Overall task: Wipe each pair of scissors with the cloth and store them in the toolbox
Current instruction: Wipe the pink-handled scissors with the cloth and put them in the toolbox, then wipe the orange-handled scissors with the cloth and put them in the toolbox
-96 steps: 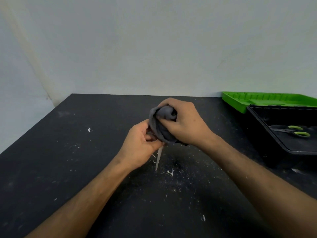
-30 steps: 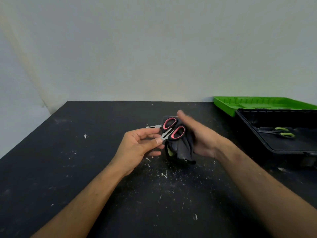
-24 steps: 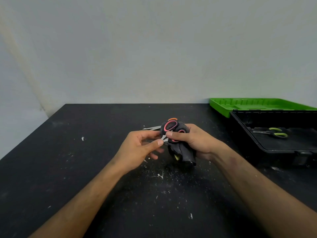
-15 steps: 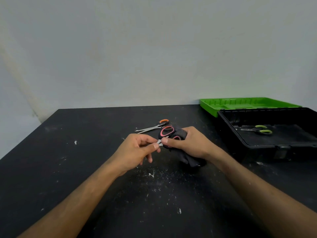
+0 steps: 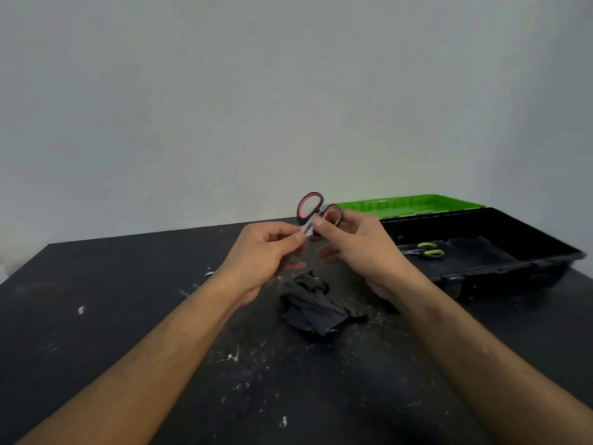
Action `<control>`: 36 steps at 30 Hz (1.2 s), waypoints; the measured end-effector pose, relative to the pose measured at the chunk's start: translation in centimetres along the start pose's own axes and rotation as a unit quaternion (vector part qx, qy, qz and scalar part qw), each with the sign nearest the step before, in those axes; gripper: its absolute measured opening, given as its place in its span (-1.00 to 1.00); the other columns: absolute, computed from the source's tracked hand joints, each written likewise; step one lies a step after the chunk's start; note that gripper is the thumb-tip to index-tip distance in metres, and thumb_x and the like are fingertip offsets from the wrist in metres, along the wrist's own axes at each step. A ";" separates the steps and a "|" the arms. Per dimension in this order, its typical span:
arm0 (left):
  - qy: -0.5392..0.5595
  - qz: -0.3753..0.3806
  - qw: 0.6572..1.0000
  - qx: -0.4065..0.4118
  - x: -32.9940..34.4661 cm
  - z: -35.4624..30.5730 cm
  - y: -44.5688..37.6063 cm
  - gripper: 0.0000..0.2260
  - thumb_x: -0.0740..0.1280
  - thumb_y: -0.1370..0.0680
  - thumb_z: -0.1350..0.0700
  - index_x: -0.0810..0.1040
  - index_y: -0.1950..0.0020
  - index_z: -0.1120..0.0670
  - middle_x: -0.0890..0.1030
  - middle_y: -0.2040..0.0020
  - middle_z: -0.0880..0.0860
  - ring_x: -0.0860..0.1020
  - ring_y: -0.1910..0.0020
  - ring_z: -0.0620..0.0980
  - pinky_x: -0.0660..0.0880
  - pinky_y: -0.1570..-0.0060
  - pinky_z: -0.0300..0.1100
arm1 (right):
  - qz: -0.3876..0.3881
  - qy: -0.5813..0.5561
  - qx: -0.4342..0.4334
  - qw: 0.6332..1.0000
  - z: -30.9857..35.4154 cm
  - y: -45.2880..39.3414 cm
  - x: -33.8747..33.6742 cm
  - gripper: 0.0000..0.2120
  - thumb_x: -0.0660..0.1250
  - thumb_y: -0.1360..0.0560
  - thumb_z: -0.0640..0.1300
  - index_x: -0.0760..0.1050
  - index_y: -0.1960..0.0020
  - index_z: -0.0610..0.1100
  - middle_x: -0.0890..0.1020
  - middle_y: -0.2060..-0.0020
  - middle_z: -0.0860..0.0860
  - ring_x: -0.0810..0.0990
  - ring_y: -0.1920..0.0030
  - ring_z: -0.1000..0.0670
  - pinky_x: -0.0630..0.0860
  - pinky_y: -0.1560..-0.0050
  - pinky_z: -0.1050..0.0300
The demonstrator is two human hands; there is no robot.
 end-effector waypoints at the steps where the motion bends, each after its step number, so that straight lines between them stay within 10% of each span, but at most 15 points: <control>1: -0.020 0.022 1.000 0.007 1.6 -0.6 -0.8 -0.91 0.38 -0.61 0.28 0.69 0.00 0.19 0.67 0.22 0.08 0.62 0.23 -0.04 0.72 0.13 -0.05 | -0.026 -0.034 -0.003 0.999 0.3 -0.4 -1.3 -0.90 0.45 -0.59 -0.12 0.65 -0.07 -0.13 0.71 0.21 -0.10 0.64 0.34 -0.07 0.62 0.31 0.11; 7: -0.180 0.141 0.972 0.061 10.5 -0.5 -5.9 -0.93 0.43 -0.60 0.13 0.72 -0.01 0.09 0.64 0.27 0.04 0.55 0.31 -0.04 0.57 0.27 -0.24 | -0.034 -0.025 0.046 0.998 0.8 -2.2 -13.0 -0.88 0.41 -0.58 -0.34 0.60 -0.11 -0.24 0.63 0.29 -0.16 0.57 0.34 -0.03 0.70 0.31 0.10; 12: -0.370 0.184 0.902 0.127 13.7 1.6 -7.8 -0.64 0.46 -0.57 -0.01 0.60 -0.34 0.02 0.68 -0.16 -0.09 0.60 -0.01 -0.18 0.50 -0.08 -0.28 | -0.122 -0.009 0.158 0.980 -2.4 -3.7 -22.5 -0.93 0.36 -0.60 -0.40 0.58 -0.05 -0.40 0.53 0.21 -0.20 0.54 0.27 -0.10 0.69 0.36 0.08; 22: -0.444 0.143 0.864 0.192 13.3 4.0 -6.8 -0.74 0.39 -0.59 -0.09 0.64 -0.24 -0.05 0.62 -0.22 -0.14 0.52 -0.22 -0.14 0.46 -0.22 -0.13 | 0.006 0.357 0.286 0.889 -8.9 -6.4 -23.1 -0.84 0.48 -0.57 -0.15 0.66 0.14 -0.21 0.72 0.41 -0.01 0.68 0.41 0.10 0.50 0.33 0.20; 29: -0.419 0.136 0.871 0.219 12.6 3.8 -6.4 -0.77 0.39 -0.59 -0.07 0.64 -0.22 -0.09 0.59 -0.20 -0.17 0.49 -0.24 -0.17 0.41 -0.27 -0.17 | 0.014 0.563 0.247 0.789 -6.6 -5.6 -21.5 -0.71 0.59 -0.44 -0.02 0.58 0.20 -0.20 0.61 0.36 -0.09 0.60 0.30 -0.07 0.42 0.35 0.20; 36: -0.420 0.085 0.887 0.173 6.1 3.5 -5.9 -0.78 0.44 -0.57 -0.03 0.67 -0.20 -0.05 0.63 -0.08 -0.15 0.56 -0.11 -0.21 0.48 -0.14 -0.27 | 0.020 0.520 0.072 0.851 -1.3 -6.2 -12.2 -0.76 0.46 -0.51 -0.11 0.69 -0.08 -0.25 0.74 -0.02 -0.18 0.69 -0.09 -0.16 0.60 -0.09 0.07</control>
Point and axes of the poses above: each hand's wrist, its own y-axis away from the middle knuckle, its own x-axis out of the palm, z = x × y, the point moved 3 cm from there along -y, towards the middle knuckle
